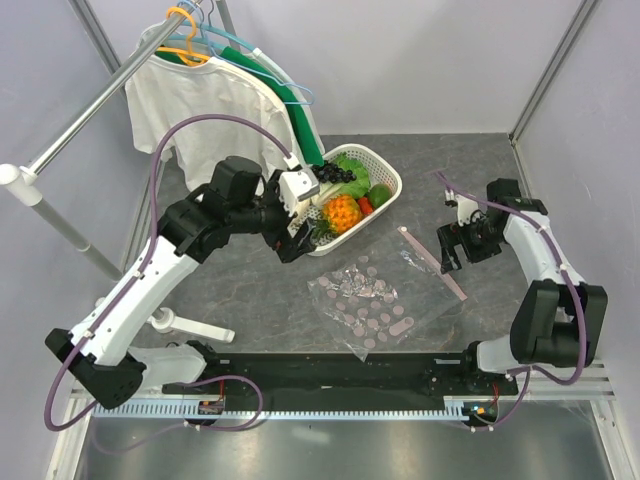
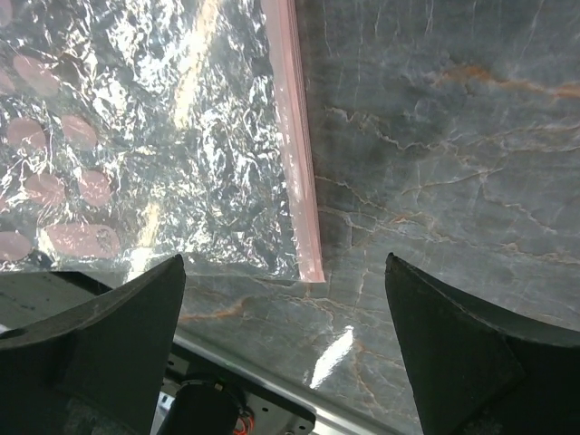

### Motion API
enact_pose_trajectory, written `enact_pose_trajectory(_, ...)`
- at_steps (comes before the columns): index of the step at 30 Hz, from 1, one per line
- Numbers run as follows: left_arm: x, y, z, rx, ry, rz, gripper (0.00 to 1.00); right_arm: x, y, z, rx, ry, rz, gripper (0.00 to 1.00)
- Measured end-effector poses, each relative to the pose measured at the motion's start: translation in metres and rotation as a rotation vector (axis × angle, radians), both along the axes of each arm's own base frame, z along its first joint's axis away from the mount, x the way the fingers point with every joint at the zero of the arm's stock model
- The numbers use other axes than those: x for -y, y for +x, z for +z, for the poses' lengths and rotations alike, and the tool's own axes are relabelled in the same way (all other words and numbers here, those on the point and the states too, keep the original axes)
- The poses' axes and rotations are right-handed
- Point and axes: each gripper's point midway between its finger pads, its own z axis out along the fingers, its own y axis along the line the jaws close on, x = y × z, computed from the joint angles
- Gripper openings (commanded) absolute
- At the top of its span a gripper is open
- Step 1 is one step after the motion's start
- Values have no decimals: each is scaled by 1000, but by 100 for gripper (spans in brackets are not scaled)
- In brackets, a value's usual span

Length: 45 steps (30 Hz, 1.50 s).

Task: Place the food in the zip-top bag and seal the zipper
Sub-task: Pick up the zipper food storage bag at the center of the board.

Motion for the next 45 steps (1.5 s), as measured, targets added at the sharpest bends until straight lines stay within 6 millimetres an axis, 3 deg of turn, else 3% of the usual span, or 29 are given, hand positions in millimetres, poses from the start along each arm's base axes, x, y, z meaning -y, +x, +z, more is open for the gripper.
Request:
enact_pose_trajectory(7,2,-19,-1,-3,-51,-64,100,15,-3,-28,-149,107,-23,98)
enact_pose_trajectory(11,4,-24,0,2,-75,-89,100,7,-1,-40,-203,178,-3,98)
enact_pose_trajectory(16,5,-27,-13,-27,-65,-100,100,-5,6,-54,-264,272,1,97)
enact_pose_trajectory(20,5,-29,-19,-43,-61,-107,100,-12,10,-64,-294,331,-2,82)
enact_pose_trajectory(22,5,-29,-22,-47,-58,-107,100,-15,11,-65,-303,356,-5,69)
enact_pose_trajectory(28,5,-29,-31,-70,-46,-105,100,-23,11,-68,-314,409,-5,51)
enact_pose_trajectory(31,6,-28,-39,-91,-36,-104,100,-25,12,-68,-317,427,-1,26)
enact_pose_trajectory(32,7,-28,-41,-98,-33,-102,100,-26,11,-69,-318,434,0,7)
enact_pose_trajectory(33,7,-27,-43,-104,-31,-101,100,-27,11,-69,-321,442,0,0)
enact_pose_trajectory(41,10,-26,-44,-128,-42,-81,100,-34,4,-57,-340,514,3,0)
enact_pose_trajectory(45,12,-25,-44,-154,-53,-63,100,-24,18,-13,-231,500,-17,0)
